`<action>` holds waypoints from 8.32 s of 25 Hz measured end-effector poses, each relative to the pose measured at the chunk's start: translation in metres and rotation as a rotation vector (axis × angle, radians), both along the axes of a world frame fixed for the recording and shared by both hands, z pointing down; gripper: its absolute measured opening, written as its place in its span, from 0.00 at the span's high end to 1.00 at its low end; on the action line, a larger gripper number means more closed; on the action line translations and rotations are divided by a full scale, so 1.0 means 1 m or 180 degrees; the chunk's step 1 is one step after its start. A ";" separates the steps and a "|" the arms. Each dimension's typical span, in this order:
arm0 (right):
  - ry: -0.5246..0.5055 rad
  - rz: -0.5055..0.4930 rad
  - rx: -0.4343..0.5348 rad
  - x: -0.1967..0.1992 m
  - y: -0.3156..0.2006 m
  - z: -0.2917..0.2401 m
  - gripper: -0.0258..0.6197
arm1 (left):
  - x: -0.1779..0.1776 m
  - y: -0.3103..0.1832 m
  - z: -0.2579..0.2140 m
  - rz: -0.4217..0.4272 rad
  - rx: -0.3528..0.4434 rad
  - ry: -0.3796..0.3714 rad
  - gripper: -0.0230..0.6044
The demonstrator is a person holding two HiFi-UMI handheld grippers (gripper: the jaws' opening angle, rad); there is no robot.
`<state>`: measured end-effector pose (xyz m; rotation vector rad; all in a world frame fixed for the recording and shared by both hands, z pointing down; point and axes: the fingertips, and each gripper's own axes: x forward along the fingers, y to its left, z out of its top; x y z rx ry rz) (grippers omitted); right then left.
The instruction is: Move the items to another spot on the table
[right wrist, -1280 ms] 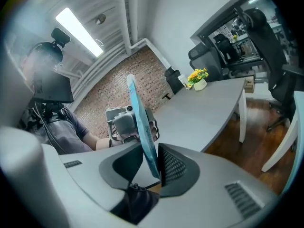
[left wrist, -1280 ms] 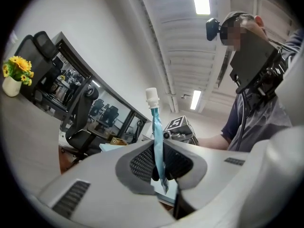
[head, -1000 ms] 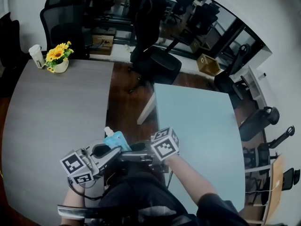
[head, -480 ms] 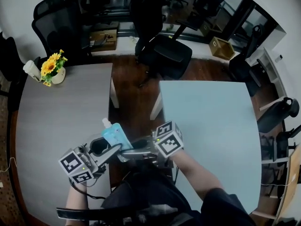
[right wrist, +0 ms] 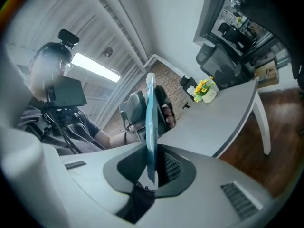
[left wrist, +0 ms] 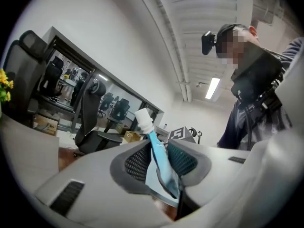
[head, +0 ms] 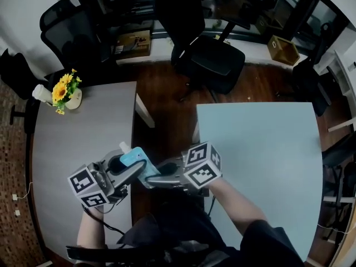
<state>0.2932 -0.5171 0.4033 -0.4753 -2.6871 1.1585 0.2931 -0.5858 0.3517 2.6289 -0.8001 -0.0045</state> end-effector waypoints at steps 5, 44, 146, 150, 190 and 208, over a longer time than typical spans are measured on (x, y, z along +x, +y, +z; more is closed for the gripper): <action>-0.0250 -0.0064 -0.0422 0.003 -0.035 -0.014 0.92 | 0.003 -0.033 -0.016 -0.0130 0.0009 -0.0101 0.79; 0.0494 -0.0172 -0.0361 -0.164 -0.241 -0.001 0.93 | -0.218 -0.210 0.013 -0.0957 0.0006 0.1031 0.69; 0.2344 -0.2529 -0.0249 -0.306 -0.348 0.211 0.83 | -0.354 -0.292 0.261 -0.3432 -0.2235 -0.0503 0.91; 0.2347 -0.2494 0.0092 -0.309 -0.358 0.211 0.69 | -0.357 -0.299 0.264 -0.3381 -0.2227 -0.0587 0.95; 0.1279 -0.2363 0.1250 -0.324 -0.412 0.176 0.76 | -0.381 -0.284 0.229 -0.3838 -0.2012 0.0049 0.93; 0.0117 -0.2879 0.0263 -0.329 -0.440 0.030 0.99 | -0.370 -0.265 0.165 -0.4995 -0.1704 0.0238 0.95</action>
